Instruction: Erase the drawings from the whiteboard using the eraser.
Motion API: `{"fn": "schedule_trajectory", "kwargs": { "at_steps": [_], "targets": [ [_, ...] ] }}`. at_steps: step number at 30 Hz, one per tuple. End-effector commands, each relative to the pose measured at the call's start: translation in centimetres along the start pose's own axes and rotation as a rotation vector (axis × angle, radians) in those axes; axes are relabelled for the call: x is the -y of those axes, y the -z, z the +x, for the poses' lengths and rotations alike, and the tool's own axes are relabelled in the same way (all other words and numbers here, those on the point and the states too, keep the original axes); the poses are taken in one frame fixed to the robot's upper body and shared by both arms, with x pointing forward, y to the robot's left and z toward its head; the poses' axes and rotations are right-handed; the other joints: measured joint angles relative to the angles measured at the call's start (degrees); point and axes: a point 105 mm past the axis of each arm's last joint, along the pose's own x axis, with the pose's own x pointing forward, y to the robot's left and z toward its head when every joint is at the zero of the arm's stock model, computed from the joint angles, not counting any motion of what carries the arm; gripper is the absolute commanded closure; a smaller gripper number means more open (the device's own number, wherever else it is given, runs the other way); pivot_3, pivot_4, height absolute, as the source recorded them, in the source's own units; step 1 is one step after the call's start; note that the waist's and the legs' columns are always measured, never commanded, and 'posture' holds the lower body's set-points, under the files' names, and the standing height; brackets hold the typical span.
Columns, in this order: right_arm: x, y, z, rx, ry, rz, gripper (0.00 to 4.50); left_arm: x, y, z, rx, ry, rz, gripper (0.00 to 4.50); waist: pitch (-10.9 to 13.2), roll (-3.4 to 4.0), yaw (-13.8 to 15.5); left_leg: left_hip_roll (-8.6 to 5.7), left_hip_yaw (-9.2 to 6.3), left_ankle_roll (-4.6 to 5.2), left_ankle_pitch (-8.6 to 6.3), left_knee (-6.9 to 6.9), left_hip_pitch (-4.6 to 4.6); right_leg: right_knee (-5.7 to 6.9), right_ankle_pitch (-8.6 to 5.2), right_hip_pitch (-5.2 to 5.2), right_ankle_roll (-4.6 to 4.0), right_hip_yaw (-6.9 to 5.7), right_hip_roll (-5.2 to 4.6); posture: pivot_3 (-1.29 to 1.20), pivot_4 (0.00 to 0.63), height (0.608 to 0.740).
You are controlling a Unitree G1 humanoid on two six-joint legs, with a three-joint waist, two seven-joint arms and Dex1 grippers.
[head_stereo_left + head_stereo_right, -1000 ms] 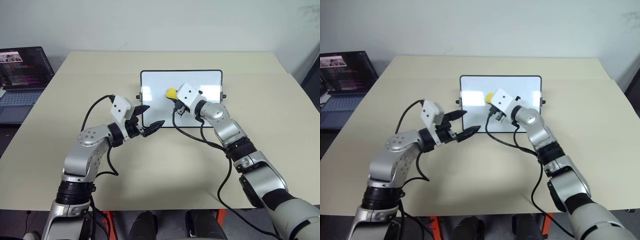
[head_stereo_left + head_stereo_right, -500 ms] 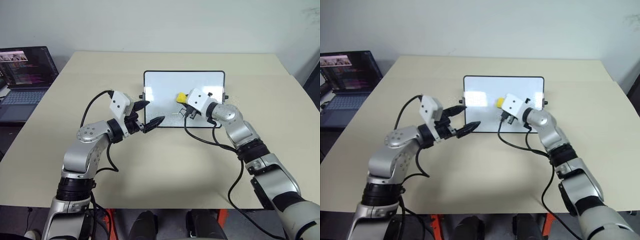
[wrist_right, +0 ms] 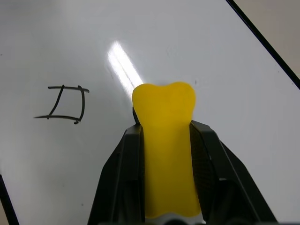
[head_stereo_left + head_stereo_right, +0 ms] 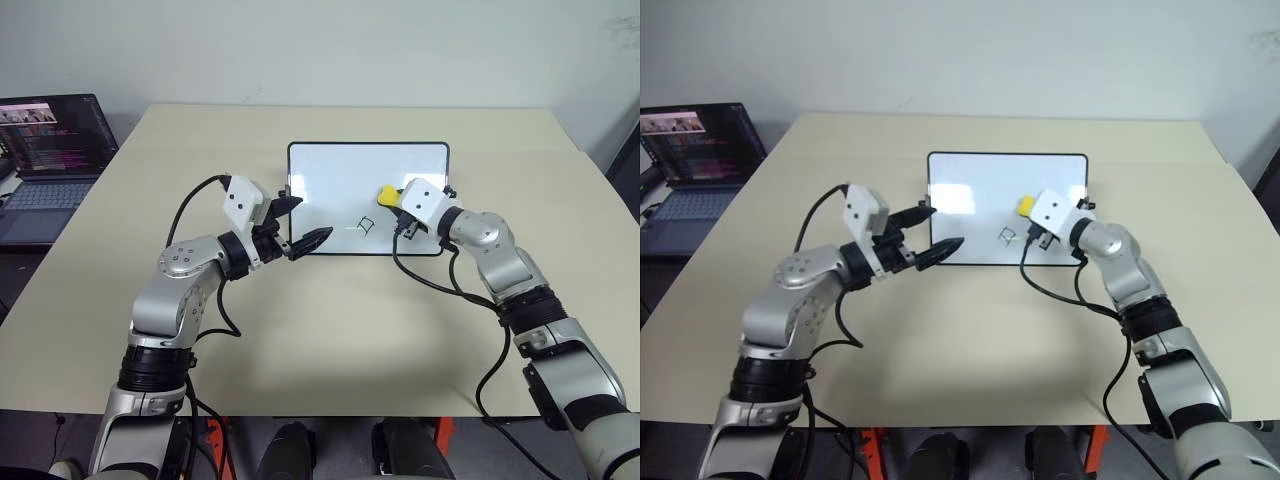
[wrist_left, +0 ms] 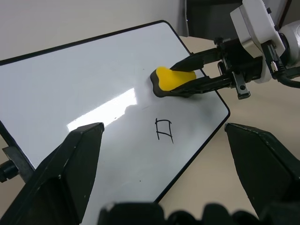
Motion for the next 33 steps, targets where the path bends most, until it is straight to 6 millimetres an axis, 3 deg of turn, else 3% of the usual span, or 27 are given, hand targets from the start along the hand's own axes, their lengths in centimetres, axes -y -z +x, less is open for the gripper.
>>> {"fn": "schedule_trajectory", "kwargs": {
  "at_steps": [1, 15, 20, 25, 29, 33],
  "targets": [
    [0.7, 2.2, -1.4, -0.083, 0.019, 0.050, 3.44, 0.0, -1.6, 0.0, 0.042, 0.007, 0.047, 0.00, 0.0, 0.00, 0.0, 0.00, 0.00, 0.00, 0.00, 0.00, 0.00, -0.01, 0.00, 0.00, 0.00, 0.00, 0.00, 0.00, 0.150, 0.740],
    [0.2, -7.3, -0.2, 0.186, 0.053, 0.202, 3.44, 0.0, -2.0, 0.0, 0.044, 0.009, 0.060, 0.00, 0.0, 0.03, -0.4, 0.05, 0.02, -0.01, 0.00, -0.07, -0.15, -0.14, 0.00, -0.15, 0.00, 0.03, 0.04, 0.00, 0.150, 0.740],
    [-0.8, -8.9, 0.8, 0.226, 0.041, 0.216, 3.44, 0.1, -2.0, 0.1, 0.044, 0.012, 0.061, 0.00, 0.0, 0.03, -0.4, 0.04, 0.00, -0.01, 0.00, -0.07, -0.16, -0.17, 0.00, -0.15, 0.00, 0.02, 0.03, 0.00, 0.150, 0.740],
    [-2.2, -9.4, 1.9, 0.240, 0.018, 0.212, 3.44, 0.1, -2.0, 0.0, 0.047, 0.010, 0.062, 0.00, 0.0, 0.04, -0.4, 0.04, 0.00, -0.01, 0.00, -0.08, -0.16, -0.19, 0.00, -0.16, 0.00, 0.02, 0.03, 0.00, 0.150, 0.740],
    [-3.5, -6.9, 3.2, 0.165, -0.005, 0.167, 3.44, 0.1, -2.0, 0.0, 0.048, 0.005, 0.064, 0.00, 0.0, 0.05, -0.4, 0.03, 0.02, -0.01, 0.00, -0.08, -0.14, -0.19, 0.00, -0.15, 0.00, 0.02, 0.03, 0.00, 0.150, 0.740],
    [-2.8, -5.6, 3.2, 0.136, 0.007, 0.109, 3.44, -0.1, -2.0, -0.2, 0.048, -0.002, 0.064, 0.00, 0.0, 0.06, -0.4, 0.03, 0.02, -0.01, 0.00, -0.09, -0.17, -0.21, 0.00, -0.16, 0.00, 0.02, 0.03, 0.00, 0.150, 0.740]
  ]
}}
